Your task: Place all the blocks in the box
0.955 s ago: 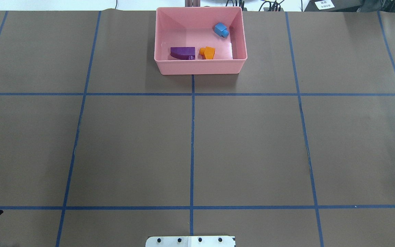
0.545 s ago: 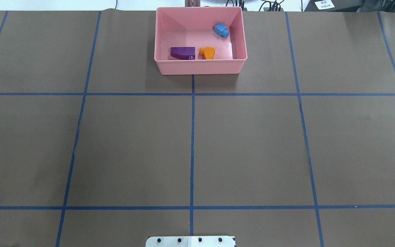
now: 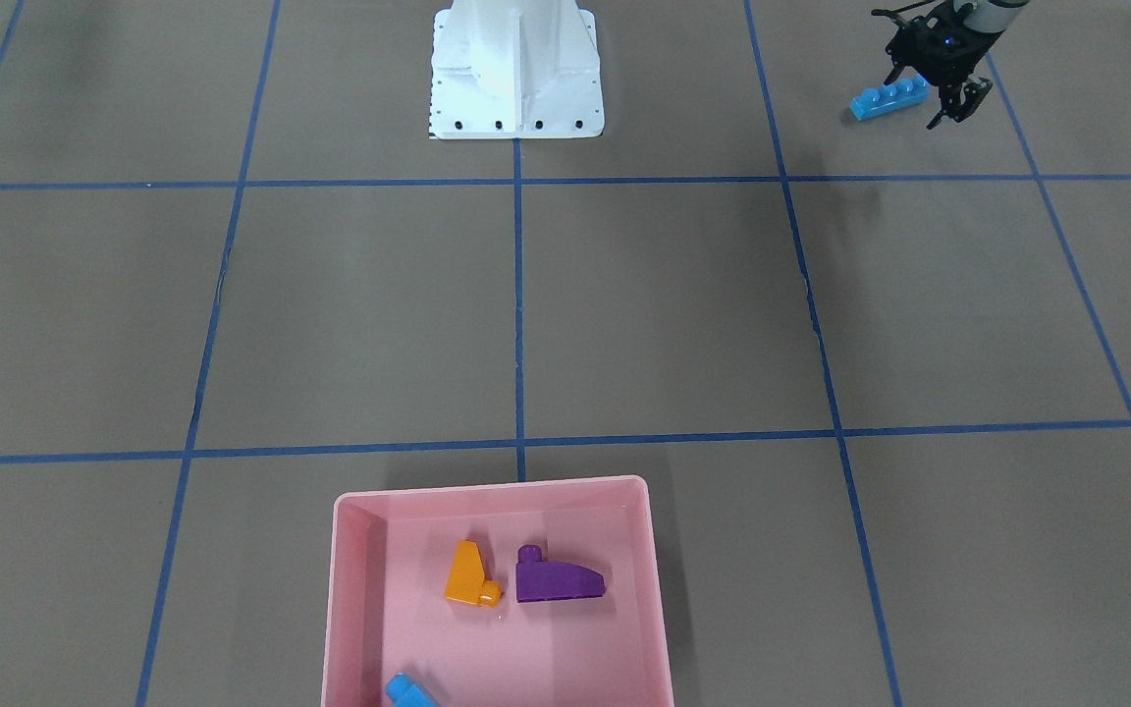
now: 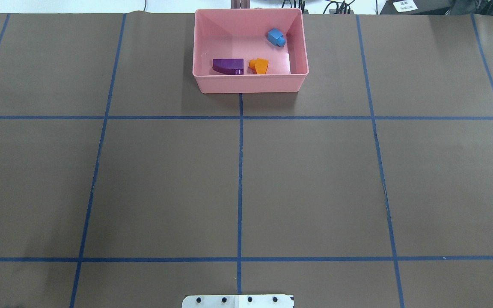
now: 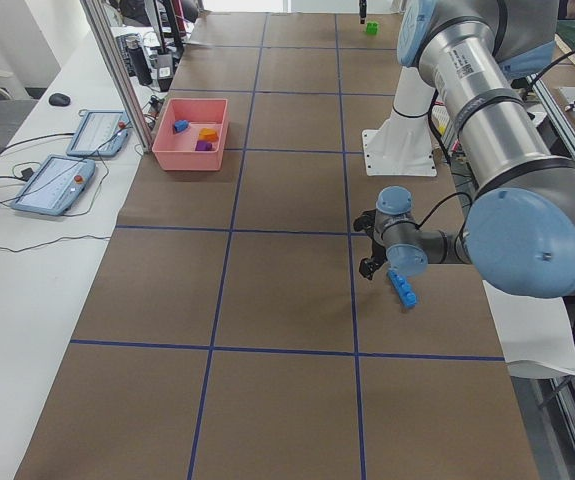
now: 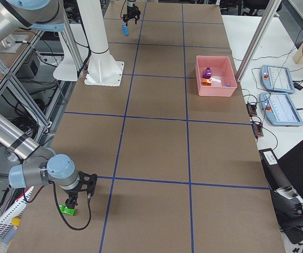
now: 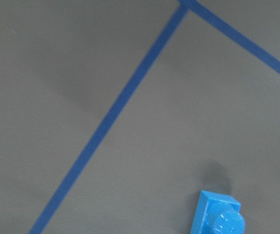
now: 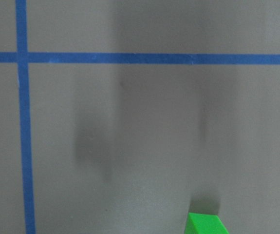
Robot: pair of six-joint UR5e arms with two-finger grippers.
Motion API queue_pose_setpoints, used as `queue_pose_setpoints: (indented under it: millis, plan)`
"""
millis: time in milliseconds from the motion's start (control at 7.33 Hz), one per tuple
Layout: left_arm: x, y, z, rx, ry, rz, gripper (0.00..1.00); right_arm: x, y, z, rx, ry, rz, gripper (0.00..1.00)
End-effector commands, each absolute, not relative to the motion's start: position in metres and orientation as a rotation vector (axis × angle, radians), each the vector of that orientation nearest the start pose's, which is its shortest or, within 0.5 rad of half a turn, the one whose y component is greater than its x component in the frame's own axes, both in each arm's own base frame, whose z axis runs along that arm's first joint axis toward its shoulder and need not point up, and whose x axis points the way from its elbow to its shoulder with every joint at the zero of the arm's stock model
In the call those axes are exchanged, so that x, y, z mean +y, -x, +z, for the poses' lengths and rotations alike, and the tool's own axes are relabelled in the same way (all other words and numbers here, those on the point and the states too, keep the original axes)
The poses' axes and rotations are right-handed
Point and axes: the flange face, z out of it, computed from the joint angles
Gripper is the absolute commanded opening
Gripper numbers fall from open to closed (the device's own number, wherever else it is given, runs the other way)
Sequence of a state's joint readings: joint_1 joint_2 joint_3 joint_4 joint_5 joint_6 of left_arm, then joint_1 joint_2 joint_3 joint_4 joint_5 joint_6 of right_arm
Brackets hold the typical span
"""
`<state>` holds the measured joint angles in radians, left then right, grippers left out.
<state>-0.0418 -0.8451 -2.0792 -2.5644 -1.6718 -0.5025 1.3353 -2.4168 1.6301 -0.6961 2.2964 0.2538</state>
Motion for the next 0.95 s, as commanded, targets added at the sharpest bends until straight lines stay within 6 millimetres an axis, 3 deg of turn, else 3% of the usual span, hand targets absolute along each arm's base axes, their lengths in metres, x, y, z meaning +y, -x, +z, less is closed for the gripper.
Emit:
queue_pose_setpoints:
  millis: [0,273,409,682,818]
  plan:
    - [-0.096,-0.26,0.593,0.703,-0.352,1.039,0.99,-0.061,-0.056,0.804,-0.719,0.107,-0.01,1.0]
    - [-0.092,-0.269,0.591,0.724,-0.336,1.004,0.99,-0.05,-0.059,0.803,-0.722,0.113,0.008,1.0]
    - [-0.087,-0.27,0.591,0.735,-0.317,0.993,0.94,-0.049,-0.059,0.801,-0.728,0.112,0.014,1.0]
    - [-0.079,-0.271,0.592,0.738,-0.306,1.013,0.12,-0.045,-0.06,0.804,-0.726,0.118,0.021,1.0]
    - [-0.08,-0.27,0.592,0.736,-0.305,1.013,0.0,-0.037,-0.062,0.805,-0.717,0.129,0.026,1.0]
